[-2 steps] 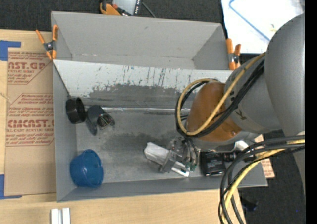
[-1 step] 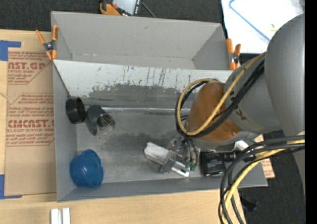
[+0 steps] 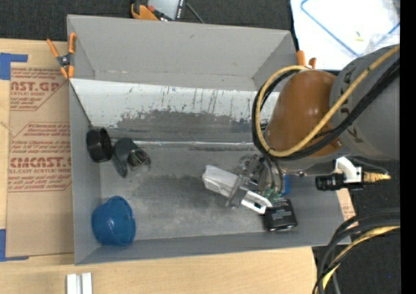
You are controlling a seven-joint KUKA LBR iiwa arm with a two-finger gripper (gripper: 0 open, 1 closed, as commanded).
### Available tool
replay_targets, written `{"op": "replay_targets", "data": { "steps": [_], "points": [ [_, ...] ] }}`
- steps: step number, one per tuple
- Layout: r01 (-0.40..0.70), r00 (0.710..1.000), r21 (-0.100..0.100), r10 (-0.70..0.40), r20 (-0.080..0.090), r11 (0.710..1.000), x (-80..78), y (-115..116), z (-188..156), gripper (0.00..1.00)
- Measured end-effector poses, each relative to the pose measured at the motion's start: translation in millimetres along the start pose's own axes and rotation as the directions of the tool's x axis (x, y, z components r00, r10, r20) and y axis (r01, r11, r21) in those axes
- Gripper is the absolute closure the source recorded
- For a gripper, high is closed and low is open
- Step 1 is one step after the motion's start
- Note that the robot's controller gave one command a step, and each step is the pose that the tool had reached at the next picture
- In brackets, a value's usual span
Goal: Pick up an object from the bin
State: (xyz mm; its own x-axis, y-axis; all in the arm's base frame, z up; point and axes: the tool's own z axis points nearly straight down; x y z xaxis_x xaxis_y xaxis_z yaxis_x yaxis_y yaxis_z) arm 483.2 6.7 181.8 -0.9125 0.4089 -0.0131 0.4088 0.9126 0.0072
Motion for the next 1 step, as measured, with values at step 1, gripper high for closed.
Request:
{"op": "replay_targets", "data": {
  "steps": [1],
  "points": [
    [-0.001, 1.000, 0.005, 0.001, -0.010, 1.000, 3.1, -1.5, 26.2, 1.00]
  ]
}}
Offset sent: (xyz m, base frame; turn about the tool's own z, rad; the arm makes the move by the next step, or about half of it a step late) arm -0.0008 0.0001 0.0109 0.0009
